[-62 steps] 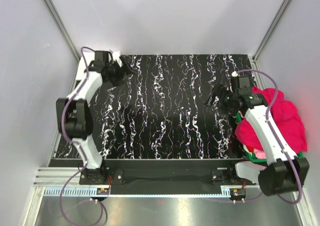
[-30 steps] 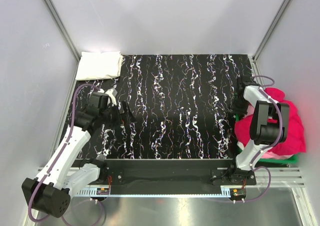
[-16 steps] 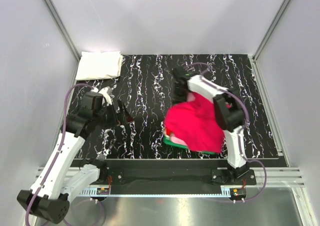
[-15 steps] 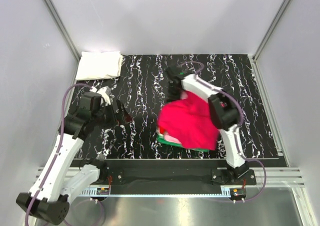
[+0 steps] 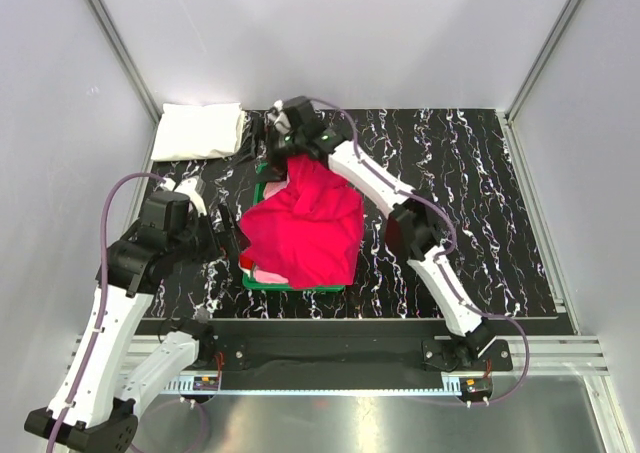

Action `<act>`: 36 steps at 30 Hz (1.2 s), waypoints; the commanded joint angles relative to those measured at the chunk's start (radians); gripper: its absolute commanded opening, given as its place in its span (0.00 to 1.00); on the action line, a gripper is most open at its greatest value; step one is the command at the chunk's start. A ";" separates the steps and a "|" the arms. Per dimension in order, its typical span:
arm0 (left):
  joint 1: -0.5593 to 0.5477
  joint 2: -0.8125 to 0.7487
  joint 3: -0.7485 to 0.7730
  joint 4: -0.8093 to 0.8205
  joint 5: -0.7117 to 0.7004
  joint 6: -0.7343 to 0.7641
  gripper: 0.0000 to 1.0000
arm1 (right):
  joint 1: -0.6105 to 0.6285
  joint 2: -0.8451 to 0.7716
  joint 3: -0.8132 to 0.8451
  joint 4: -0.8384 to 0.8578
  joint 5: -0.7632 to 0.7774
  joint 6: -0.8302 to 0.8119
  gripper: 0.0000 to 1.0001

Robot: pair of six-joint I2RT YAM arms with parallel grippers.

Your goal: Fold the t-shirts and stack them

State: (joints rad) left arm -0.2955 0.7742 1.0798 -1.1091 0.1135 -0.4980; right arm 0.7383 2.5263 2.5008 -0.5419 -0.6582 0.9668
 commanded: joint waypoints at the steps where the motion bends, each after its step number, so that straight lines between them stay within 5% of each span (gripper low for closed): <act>1: 0.002 -0.012 -0.003 0.012 -0.023 -0.004 0.99 | -0.074 -0.171 0.011 0.178 -0.193 0.049 1.00; 7: 0.002 -0.027 0.005 0.008 -0.026 -0.017 0.99 | -0.253 -0.468 -0.375 0.277 -0.146 -0.011 1.00; 14: 0.002 -0.004 -0.049 0.063 -0.009 -0.027 0.99 | -0.510 -0.724 -0.825 -0.103 0.144 -0.332 1.00; 22: 0.002 0.022 -0.078 0.127 0.023 -0.039 0.99 | -0.519 -0.718 -1.276 0.095 0.023 -0.333 0.72; 27: 0.002 0.005 -0.093 0.129 0.014 -0.039 0.99 | -0.368 -0.670 -1.320 0.174 0.026 -0.275 0.64; 36: 0.002 -0.019 -0.080 0.106 0.009 -0.034 0.99 | -0.028 -0.393 -1.036 0.215 0.089 -0.128 0.57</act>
State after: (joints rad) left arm -0.2955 0.7807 0.9775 -1.0225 0.1158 -0.5320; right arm 0.6174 2.0808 1.3483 -0.4107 -0.5716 0.7658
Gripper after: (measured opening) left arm 0.985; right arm 0.566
